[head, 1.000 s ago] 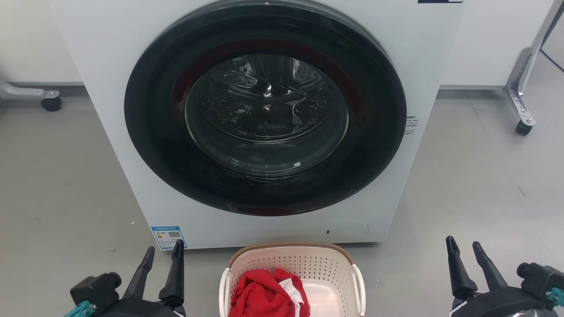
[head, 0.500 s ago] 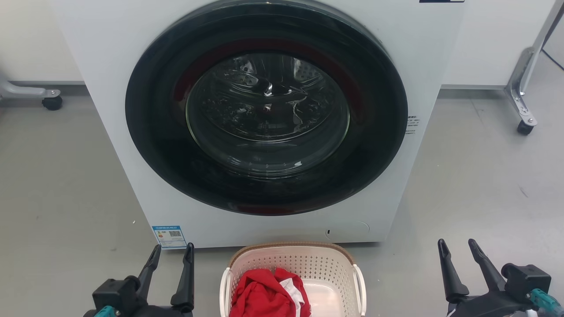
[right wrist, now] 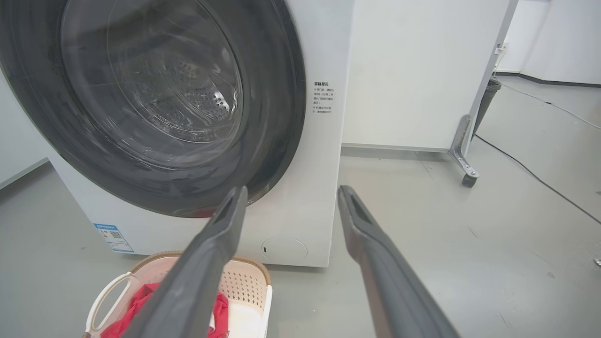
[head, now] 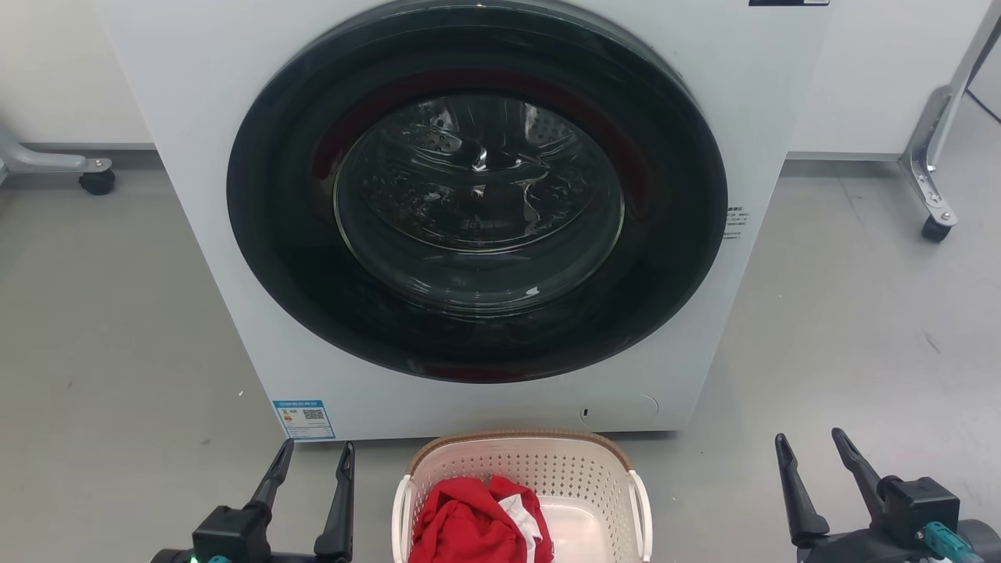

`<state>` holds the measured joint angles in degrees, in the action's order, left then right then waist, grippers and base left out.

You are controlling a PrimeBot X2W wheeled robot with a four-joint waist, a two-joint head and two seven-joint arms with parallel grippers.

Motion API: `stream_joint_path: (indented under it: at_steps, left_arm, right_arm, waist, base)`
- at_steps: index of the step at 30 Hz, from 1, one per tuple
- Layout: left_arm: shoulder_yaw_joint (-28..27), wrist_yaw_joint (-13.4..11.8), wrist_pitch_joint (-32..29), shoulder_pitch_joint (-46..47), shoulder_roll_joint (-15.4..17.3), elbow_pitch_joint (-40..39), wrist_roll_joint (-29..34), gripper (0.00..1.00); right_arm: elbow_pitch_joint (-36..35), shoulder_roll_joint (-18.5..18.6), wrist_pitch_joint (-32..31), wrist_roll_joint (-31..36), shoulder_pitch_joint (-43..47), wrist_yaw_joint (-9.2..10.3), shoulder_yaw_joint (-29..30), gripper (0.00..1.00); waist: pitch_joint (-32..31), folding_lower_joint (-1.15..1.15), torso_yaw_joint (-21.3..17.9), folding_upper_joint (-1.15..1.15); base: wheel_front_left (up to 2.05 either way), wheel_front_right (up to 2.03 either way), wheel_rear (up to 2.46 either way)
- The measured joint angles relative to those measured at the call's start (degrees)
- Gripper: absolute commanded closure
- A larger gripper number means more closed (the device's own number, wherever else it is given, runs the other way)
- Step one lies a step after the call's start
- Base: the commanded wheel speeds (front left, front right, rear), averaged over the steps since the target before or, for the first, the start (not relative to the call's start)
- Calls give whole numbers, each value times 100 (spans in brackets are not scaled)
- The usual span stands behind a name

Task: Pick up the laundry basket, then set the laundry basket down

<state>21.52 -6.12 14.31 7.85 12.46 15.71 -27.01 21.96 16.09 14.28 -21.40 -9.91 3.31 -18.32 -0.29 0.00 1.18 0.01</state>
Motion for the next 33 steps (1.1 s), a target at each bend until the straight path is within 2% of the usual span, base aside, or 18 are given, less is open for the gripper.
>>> stream_joint_path:
  at_steps: [33]
  left_arm:
    - [-135,-92,0,-18,-129,267,70,0]
  right_arm:
    - [54,-45,0,-14,42,45,158,0]
  waist:
    - [1,0,-7,0]
  base:
    - [0,0,0]
